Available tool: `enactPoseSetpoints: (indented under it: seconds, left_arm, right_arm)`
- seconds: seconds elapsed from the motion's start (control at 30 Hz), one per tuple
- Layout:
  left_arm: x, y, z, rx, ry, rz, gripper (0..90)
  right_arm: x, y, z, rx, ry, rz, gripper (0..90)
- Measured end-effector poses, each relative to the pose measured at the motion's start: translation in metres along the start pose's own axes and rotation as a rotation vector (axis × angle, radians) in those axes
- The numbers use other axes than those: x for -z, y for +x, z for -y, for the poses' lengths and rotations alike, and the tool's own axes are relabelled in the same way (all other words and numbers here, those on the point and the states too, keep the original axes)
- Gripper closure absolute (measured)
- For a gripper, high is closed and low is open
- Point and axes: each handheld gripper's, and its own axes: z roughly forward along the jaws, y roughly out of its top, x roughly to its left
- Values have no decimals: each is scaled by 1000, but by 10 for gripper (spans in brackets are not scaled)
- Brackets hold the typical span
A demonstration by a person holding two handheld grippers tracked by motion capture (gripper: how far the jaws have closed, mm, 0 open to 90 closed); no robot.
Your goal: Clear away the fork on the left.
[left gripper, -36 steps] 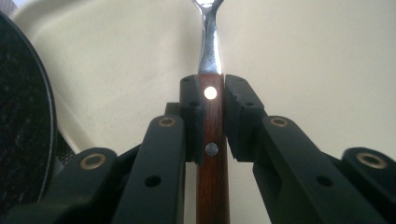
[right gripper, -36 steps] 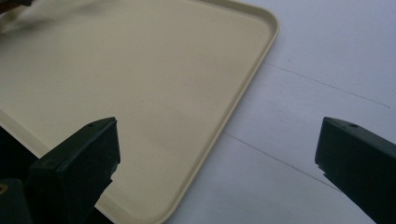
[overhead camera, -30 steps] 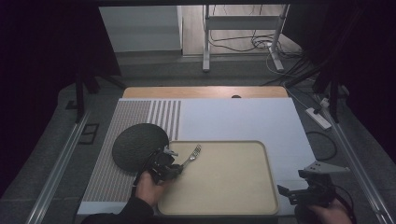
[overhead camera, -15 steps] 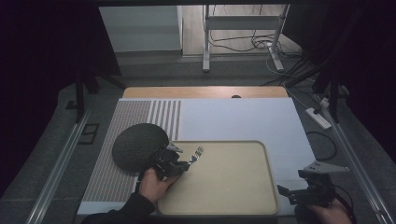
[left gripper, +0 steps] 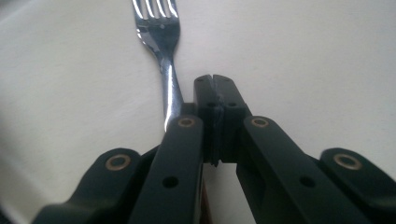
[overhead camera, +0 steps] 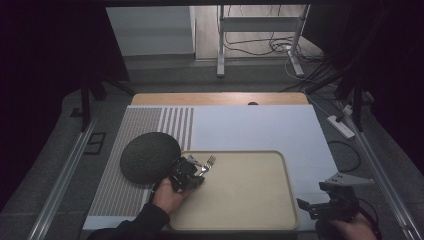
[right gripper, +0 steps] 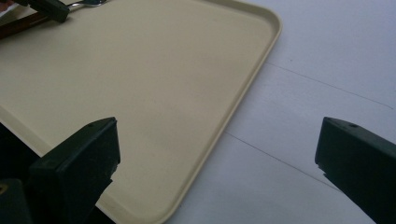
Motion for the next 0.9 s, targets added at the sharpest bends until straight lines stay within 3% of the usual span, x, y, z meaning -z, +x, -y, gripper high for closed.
enactPoseSetpoints:
  seconds: [0.33, 0.57, 0.7, 0.9]
  left_arm:
    - [9, 22, 7, 79, 11, -52, 890]
    - [15, 34, 12, 117, 16, -58, 885]
    - [17, 40, 15, 143, 12, -37, 885]
    - [16, 39, 15, 142, 6, -24, 843]
  right_arm:
    - [0, 0, 0, 2, -2, -4, 6]
    - [0, 0, 0, 6, -1, -4, 6]
    - [0, 0, 0, 7, 1, -2, 6]
    - [0, 0, 0, 7, 1, -3, 6]
